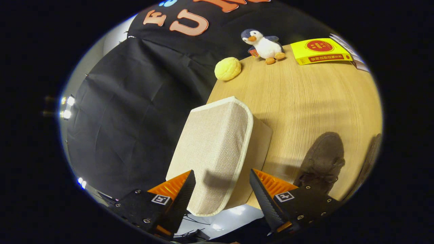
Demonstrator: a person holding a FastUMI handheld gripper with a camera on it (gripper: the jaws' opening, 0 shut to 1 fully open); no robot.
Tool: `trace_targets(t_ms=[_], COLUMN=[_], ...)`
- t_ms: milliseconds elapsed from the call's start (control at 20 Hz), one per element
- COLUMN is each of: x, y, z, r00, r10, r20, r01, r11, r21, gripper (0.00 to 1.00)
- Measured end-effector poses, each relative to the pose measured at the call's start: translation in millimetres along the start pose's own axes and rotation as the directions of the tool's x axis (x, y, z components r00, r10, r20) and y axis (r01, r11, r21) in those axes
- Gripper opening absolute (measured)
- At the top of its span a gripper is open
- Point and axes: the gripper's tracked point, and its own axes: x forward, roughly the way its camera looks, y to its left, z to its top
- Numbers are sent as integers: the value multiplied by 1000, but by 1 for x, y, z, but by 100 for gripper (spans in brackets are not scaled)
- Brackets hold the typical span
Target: Open the storage box then place both shoes into the box .Put the left shoe in first, then the right shoe, with the right side of both shoes facing outward in a uniform manner.
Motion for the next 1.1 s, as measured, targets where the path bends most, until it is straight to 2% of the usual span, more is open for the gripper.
trace_targets(t_ms=[50,150,250,300,450,550,600,800,900,1100], x=[5,17,24,23,15,2,-5,-34,-40,-45], y=[-1,6,11,16,25,39,46,92,115,183], z=[-2,-6,-5,-3,0,4,7,19,25,29], r00=[1000,996,992,989,987,982,978,958,955,934], r10=[12,82,128,146,161,189,204,280,285,347], r20=[-15,-22,-3,10,8,26,37,65,77,82], r01=[-12,-79,-125,-144,-160,-190,-207,-286,-291,-349], r11=[1000,991,967,960,967,964,962,950,953,937], r21=[11,109,223,241,197,185,180,126,87,11], gripper=[96,96,96,95,94,88,81,66,53,33])
